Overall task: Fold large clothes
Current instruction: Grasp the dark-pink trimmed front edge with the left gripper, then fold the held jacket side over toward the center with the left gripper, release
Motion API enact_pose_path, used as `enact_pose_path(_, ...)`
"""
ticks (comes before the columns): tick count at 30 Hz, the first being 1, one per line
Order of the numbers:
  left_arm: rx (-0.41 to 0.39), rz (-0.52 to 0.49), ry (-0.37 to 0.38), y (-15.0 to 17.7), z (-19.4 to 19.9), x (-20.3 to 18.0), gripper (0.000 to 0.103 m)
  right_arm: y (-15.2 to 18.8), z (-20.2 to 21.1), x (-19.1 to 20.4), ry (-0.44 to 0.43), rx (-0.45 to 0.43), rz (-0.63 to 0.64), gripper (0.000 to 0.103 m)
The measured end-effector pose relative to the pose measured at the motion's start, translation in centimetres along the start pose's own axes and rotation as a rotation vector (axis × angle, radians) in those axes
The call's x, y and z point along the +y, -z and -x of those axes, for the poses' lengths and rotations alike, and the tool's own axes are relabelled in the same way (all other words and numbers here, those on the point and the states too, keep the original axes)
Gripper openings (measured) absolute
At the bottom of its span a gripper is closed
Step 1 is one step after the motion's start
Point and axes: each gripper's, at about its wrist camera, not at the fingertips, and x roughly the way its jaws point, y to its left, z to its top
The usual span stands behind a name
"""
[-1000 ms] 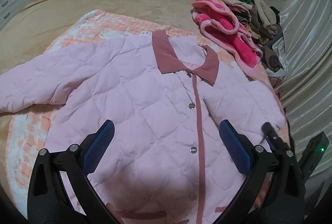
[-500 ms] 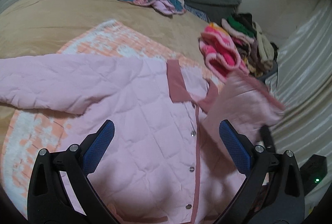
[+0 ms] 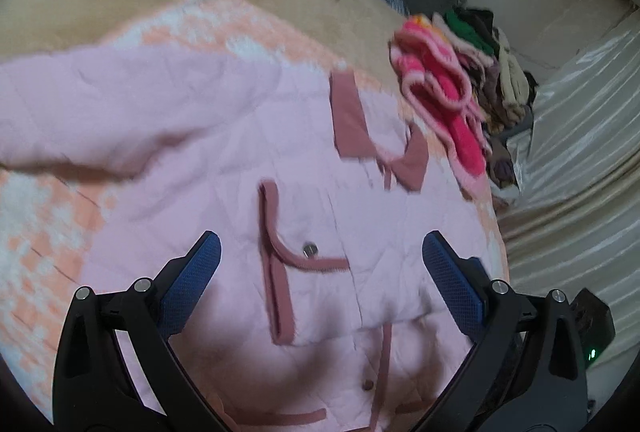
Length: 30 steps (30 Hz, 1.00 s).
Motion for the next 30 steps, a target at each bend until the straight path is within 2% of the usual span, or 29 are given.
enact_pose_path(3, 0.060, 0.018, 0.012, 1.2, -2.8, 0.1, 0.095, 0.5, 0.7, -4.1, 0.109, 0.019, -0.035, 0.067)
enact_pose_path(6, 0.107, 0.046, -0.016, 2.6, -5.5, 0.6, 0.095, 1.6, 2.0, -8.0, 0.202, 0.030, -0.089, 0.067)
enact_pose_path(9, 0.139, 0.075, -0.049, 4.2, -7.9, 0.9, 0.094, 2.8, 3.3, -10.6, 0.237, 0.023, -0.154, 0.068)
enact_pose_path(12, 0.131, 0.022, -0.110, 5.1, -8.8, 0.1, 0.093, 4.1, 4.2, -12.8, 0.264, 0.034, -0.210, 0.068)
enact_pose_path(14, 0.103, -0.044, -0.149, 5.3, -8.9, -0.8, 0.082, 4.8, 4.8, -14.0, 0.273, 0.044, -0.243, 0.068)
enact_pose_path(17, 0.073, -0.103, -0.153, 5.2, -8.4, -1.7, 0.056, 5.4, 5.2, -15.7, 0.296, 0.057, -0.291, 0.068)
enact_pose_path(18, 0.067, -0.124, -0.154, 5.2, -8.2, -2.0, 0.053, 5.4, 5.2, -16.2, 0.299, 0.058, -0.305, 0.068)
enact_pose_path(19, 0.065, -0.138, -0.153, 5.0, -8.1, -2.4, 0.046, 5.5, 5.4, -16.7, 0.297, 0.054, -0.325, 0.068)
enact_pose_path(20, 0.061, -0.154, -0.174, 4.9, -7.7, -2.7, 0.035, 5.6, 5.6, -17.0, 0.297, 0.052, -0.339, 0.068)
enact_pose_path(21, 0.053, -0.165, -0.201, 4.6, -7.5, -3.1, 0.007, 5.6, 5.8, -17.2, 0.300, 0.052, -0.345, 0.068)
enact_pose_path(24, 0.022, -0.177, -0.105, 3.1, -4.9, -4.3, 0.006, 5.4, 6.4, -17.5, 0.295, 0.045, -0.359, 0.068)
enact_pose_path(30, -0.100, -0.304, -0.017, 0.6, 0.7, -9.5, 0.005, 4.1, 8.0, -18.0, 0.299, 0.004, -0.383, 0.068)
